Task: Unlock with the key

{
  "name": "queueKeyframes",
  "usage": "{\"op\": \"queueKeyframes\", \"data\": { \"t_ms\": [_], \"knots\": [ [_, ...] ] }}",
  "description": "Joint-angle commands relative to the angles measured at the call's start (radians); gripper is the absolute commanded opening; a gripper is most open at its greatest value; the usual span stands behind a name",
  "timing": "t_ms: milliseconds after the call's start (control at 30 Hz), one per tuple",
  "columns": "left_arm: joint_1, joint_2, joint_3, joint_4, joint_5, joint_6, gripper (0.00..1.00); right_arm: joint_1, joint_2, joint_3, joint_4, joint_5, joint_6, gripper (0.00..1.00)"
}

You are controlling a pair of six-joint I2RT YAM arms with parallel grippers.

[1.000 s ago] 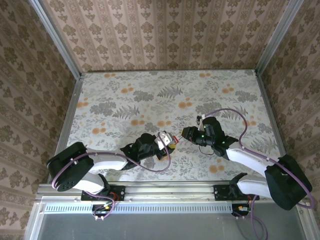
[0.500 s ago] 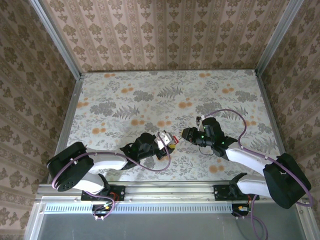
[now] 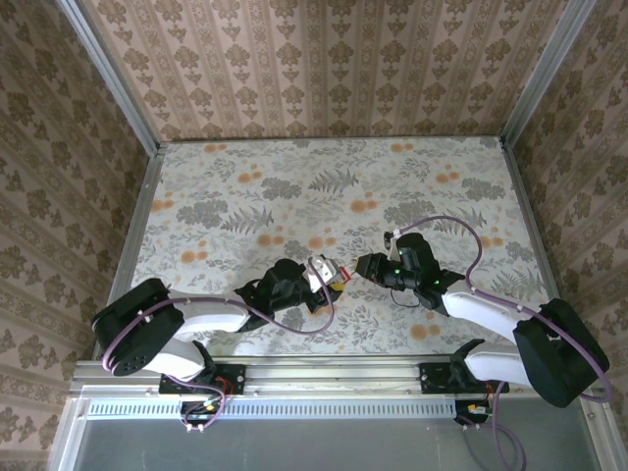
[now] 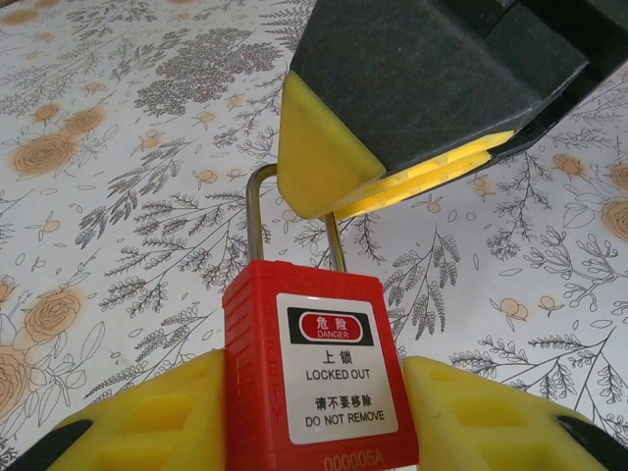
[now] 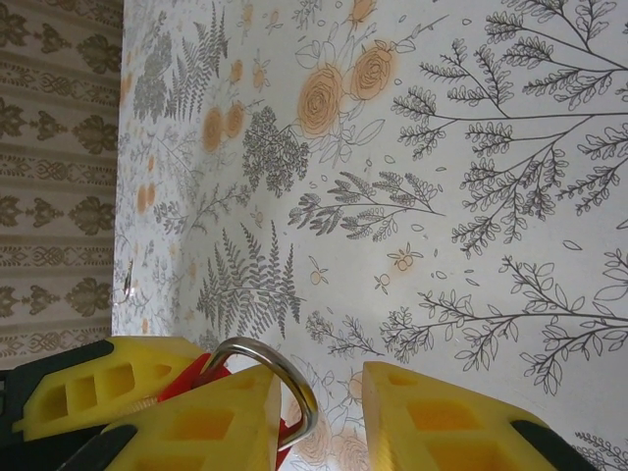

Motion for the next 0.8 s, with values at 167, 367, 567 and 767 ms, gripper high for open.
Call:
{"op": "queueKeyframes", "data": {
  "t_ms": [167, 367, 567, 767],
  "knots": [
    [0.007, 0.013, 0.036, 0.041, 0.054, -0.029, 0.20, 0.005, 0.014, -0.022, 0.064, -0.013, -0.021, 0.23],
    [0.008, 0.013, 0.030, 0.041, 0.059, -0.034, 0.20, -0.004, 0.023, -0.005, 0.024, 0.007, -0.001, 0.11],
    [0.009, 0.007, 0.015, 0.035, 0.068, -0.033, 0.19, -0.040, 0.027, -0.006, 0.027, 0.004, 0.040, 0.05],
    [0.008, 0.013, -0.008, 0.057, 0.059, -0.038, 0.19, -0.069, 0.002, 0.000, -0.010, 0.024, 0.046, 0.03]
  ]
}}
